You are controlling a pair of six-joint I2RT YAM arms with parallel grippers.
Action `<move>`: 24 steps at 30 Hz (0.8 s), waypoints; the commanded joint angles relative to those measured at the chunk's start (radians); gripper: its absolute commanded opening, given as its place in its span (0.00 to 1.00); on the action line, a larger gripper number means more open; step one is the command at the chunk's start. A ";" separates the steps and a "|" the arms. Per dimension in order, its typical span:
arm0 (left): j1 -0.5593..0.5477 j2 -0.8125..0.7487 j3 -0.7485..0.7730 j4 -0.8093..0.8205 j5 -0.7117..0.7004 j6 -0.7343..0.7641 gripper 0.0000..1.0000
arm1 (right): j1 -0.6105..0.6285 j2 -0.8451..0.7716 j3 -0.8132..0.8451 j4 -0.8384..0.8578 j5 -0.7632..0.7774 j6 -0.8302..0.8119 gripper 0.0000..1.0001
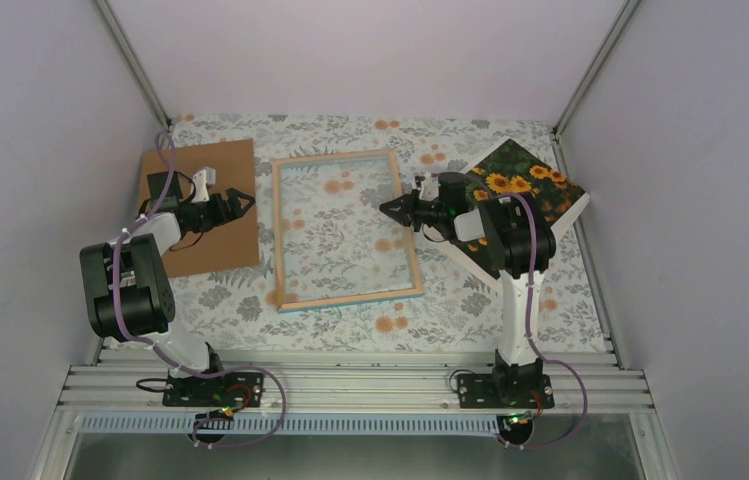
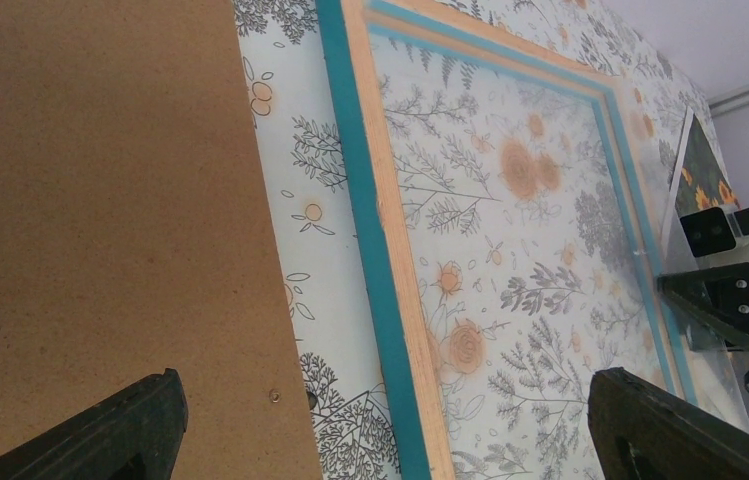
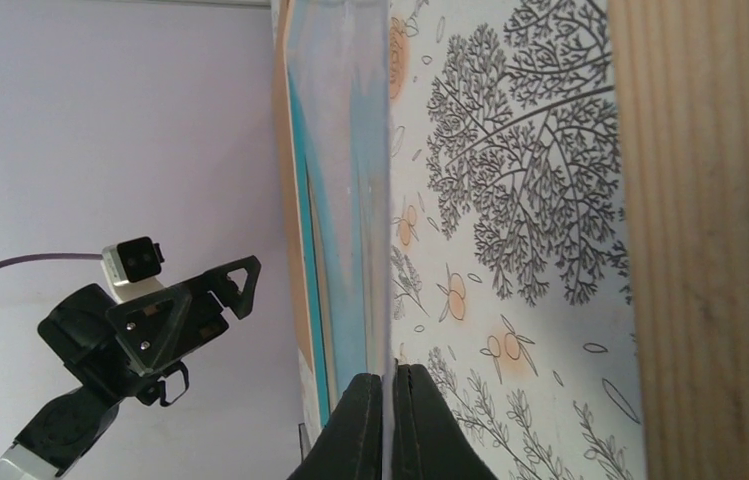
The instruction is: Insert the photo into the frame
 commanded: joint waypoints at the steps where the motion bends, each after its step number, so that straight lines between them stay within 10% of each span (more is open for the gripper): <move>1: 0.005 0.005 0.013 0.021 0.010 0.003 1.00 | 0.012 -0.051 0.032 -0.111 0.033 -0.073 0.04; 24: 0.005 0.008 0.010 0.024 0.009 0.002 1.00 | 0.056 -0.073 0.145 -0.355 0.071 -0.274 0.10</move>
